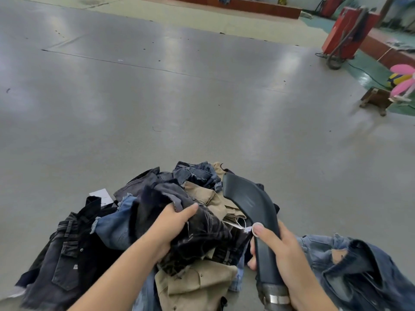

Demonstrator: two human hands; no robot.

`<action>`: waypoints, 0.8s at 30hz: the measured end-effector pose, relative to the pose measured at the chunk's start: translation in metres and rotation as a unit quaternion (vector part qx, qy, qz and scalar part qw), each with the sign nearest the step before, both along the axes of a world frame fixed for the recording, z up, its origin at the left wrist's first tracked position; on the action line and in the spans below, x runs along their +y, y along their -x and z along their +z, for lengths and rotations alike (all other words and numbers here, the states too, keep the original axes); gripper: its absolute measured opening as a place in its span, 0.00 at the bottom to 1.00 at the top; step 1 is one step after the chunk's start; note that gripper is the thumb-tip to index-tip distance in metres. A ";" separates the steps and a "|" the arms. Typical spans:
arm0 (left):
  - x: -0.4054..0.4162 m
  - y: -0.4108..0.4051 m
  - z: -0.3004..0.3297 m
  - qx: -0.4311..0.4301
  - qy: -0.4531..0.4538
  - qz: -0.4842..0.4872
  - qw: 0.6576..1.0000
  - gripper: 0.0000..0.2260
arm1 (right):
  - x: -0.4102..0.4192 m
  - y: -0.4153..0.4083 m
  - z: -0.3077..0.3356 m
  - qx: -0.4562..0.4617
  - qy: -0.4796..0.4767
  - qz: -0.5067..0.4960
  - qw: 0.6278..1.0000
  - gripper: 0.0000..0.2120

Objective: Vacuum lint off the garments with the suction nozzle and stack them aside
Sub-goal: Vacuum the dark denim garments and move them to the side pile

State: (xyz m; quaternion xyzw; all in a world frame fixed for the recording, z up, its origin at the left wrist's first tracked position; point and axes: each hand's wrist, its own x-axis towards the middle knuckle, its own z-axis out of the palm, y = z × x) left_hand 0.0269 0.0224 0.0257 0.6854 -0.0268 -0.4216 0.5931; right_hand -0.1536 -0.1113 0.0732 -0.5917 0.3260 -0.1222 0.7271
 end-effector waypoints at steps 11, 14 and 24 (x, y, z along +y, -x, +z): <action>-0.014 -0.005 0.017 0.110 0.126 0.109 0.980 0.17 | 0.021 0.003 0.007 -0.031 0.009 0.080 0.996 0.11; -0.012 -0.007 0.018 0.054 0.081 0.131 0.987 0.22 | 0.019 0.004 0.008 -0.028 0.011 0.073 0.997 0.12; -0.013 -0.002 0.019 0.016 0.093 0.119 0.988 0.21 | 0.030 0.004 -0.004 0.014 0.058 0.147 0.987 0.17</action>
